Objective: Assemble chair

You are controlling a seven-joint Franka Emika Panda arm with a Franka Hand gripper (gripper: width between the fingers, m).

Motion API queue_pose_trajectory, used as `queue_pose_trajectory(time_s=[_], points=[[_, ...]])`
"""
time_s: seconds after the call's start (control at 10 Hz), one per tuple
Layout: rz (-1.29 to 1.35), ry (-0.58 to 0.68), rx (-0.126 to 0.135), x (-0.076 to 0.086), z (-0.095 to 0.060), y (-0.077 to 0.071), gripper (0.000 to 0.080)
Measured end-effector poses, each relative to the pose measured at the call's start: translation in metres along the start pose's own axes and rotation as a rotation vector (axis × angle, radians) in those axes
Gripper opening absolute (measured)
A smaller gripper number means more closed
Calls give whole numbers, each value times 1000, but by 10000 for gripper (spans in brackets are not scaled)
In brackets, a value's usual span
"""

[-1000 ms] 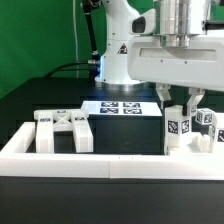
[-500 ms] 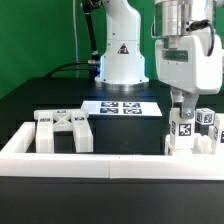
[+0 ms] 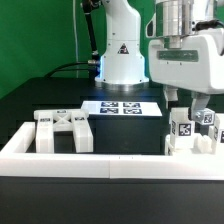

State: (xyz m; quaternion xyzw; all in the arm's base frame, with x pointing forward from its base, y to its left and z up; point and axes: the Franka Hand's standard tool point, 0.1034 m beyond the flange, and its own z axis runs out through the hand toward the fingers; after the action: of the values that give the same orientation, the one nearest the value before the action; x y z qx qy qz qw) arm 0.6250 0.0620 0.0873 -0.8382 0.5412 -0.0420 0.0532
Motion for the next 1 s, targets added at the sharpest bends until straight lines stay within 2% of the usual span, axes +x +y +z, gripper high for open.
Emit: queue_pose_trajectory(time_s=[0.3,0.6,1.0], points=[[-284,14,11,-2,3,2,648],[-577,16,4,1,4,4,649],[-839,22,-6,2,4,5,649]])
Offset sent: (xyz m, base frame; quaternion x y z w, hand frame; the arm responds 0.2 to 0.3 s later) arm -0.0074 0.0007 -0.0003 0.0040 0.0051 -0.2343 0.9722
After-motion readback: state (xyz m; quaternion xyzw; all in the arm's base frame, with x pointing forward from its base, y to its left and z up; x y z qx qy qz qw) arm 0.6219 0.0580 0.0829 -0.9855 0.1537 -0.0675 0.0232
